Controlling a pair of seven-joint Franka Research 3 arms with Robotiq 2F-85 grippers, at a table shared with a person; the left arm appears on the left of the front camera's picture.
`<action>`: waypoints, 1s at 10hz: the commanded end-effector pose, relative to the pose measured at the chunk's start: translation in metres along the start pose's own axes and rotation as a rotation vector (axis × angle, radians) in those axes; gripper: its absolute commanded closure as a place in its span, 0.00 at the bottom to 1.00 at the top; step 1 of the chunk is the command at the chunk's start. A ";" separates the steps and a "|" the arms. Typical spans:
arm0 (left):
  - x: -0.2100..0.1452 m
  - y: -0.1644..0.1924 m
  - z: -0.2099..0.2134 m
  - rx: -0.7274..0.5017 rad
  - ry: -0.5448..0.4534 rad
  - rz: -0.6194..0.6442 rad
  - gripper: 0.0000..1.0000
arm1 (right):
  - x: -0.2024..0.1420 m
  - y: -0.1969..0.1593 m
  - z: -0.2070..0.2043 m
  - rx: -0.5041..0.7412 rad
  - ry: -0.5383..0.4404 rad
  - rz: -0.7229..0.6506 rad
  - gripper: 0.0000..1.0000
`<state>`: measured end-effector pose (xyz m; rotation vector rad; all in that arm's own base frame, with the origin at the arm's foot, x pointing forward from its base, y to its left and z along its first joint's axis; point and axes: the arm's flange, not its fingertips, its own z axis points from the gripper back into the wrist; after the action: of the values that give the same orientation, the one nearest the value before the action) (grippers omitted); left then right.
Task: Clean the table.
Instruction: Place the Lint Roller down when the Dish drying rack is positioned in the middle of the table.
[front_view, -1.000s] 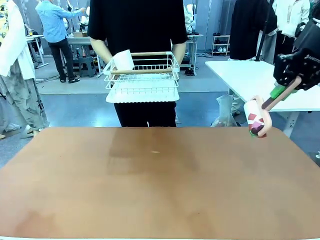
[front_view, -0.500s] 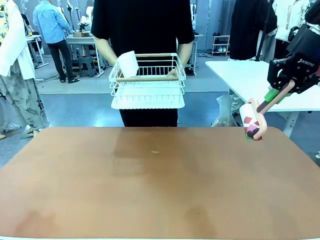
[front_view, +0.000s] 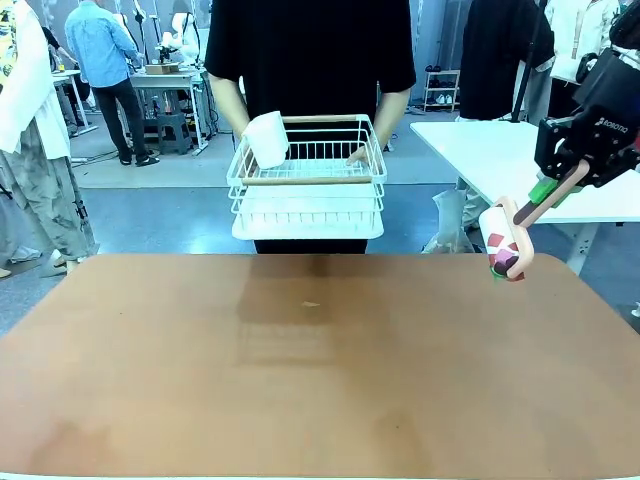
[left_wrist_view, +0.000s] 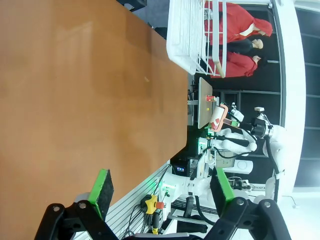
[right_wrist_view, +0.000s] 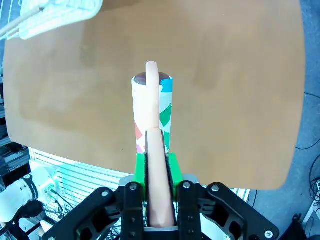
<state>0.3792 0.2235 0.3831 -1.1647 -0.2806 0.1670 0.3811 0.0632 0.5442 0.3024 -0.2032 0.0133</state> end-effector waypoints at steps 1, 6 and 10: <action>0.000 -0.002 0.003 0.007 -0.008 -0.006 0.00 | 0.001 0.003 0.002 -0.005 -0.017 0.004 0.78; 0.000 -0.002 0.003 0.007 -0.008 -0.006 0.00 | 0.001 0.003 0.002 -0.005 -0.017 0.004 0.78; 0.000 -0.002 0.003 0.007 -0.008 -0.006 0.00 | 0.001 0.003 0.002 -0.005 -0.017 0.004 0.78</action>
<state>0.3792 0.2235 0.3831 -1.1647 -0.2806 0.1670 0.3811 0.0632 0.5443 0.3024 -0.2041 0.0132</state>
